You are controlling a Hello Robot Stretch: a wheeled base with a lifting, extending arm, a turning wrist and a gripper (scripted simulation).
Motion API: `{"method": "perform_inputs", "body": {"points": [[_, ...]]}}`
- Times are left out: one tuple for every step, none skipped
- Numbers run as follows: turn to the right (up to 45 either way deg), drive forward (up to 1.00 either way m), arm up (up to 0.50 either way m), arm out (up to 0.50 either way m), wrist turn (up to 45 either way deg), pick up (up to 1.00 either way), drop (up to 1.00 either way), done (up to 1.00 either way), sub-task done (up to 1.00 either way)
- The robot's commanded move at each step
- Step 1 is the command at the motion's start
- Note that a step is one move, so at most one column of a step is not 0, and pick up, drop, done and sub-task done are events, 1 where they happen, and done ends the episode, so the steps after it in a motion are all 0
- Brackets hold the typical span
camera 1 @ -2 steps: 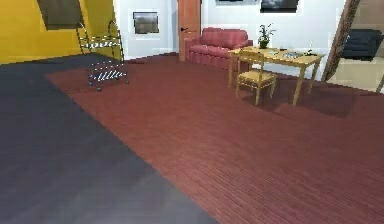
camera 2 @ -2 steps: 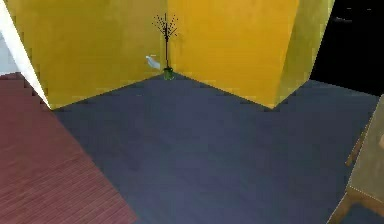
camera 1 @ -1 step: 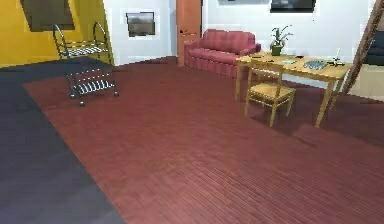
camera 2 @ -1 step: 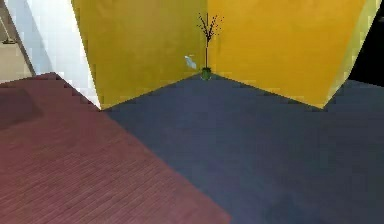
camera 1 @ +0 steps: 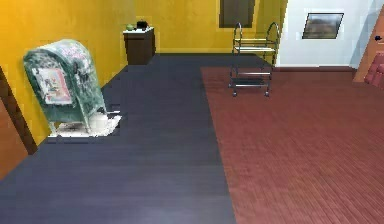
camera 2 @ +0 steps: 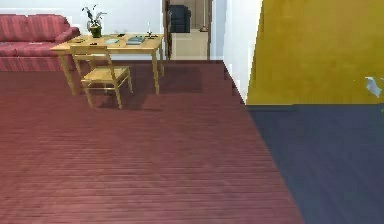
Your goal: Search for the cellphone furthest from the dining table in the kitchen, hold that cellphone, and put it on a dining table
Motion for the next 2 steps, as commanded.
{"method": "perform_inputs", "body": {"points": [[0.0, 0.7, 0.0, 0.0, 0.0, 0.0, 0.0, 0.0, 0.0], [-6.0, 0.0, 0.0, 0.0, 0.0, 0.0, 0.0, 0.0, 0.0]]}}
